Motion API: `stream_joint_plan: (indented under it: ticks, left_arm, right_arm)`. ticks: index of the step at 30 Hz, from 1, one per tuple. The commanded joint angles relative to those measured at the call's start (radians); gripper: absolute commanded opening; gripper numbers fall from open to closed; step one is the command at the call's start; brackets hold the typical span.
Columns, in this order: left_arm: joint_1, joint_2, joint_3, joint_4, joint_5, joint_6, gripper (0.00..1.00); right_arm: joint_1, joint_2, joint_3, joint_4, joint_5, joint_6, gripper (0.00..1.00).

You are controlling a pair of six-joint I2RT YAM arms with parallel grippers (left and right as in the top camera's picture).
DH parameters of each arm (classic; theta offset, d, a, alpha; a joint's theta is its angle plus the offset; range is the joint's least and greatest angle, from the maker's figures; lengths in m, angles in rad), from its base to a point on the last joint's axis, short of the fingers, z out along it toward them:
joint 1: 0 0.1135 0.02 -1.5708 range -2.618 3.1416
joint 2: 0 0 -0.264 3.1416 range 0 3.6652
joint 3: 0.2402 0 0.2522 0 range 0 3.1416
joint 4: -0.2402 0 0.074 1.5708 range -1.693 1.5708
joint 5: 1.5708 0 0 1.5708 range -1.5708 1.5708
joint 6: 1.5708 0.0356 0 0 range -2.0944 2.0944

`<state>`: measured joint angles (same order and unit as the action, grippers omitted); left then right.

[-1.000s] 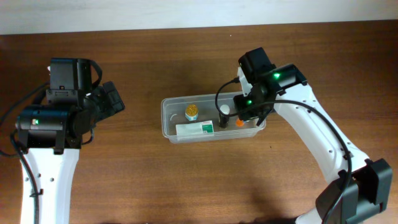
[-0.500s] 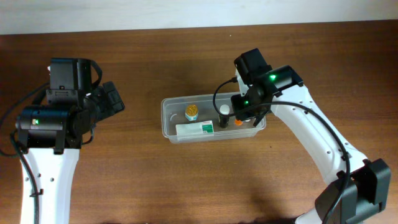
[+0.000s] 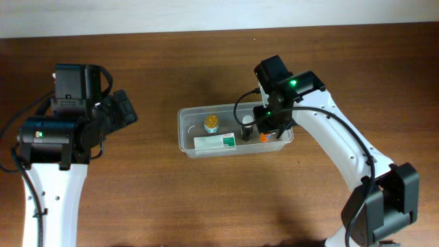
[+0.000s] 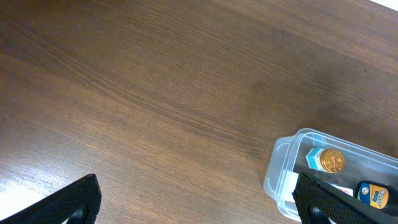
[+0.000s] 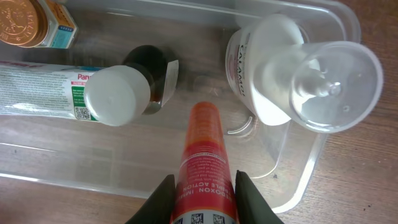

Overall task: Pack container
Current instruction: 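Lower the tube upright into the container and release it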

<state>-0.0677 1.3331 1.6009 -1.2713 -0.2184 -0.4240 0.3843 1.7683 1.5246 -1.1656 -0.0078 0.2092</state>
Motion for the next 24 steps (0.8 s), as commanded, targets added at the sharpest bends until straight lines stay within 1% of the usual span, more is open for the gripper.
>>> stream_joint_plan:
  ticks: [1,11,24]
  left_arm:
    - [0.005,-0.006,0.006,0.002,-0.014,-0.005,1.00]
    - [0.005,-0.006,0.006,0.002,-0.014,-0.005,0.99]
    - [0.005,-0.006,0.006,0.002,-0.014,-0.005,0.99]
  right_arm:
    - [0.011,0.006,0.010,0.003,0.016,0.010,0.22]
    - [0.011,0.006,-0.062,0.064,0.021,0.009,0.22]
    - [0.011,0.006,-0.067,0.074,0.020,0.010,0.22]
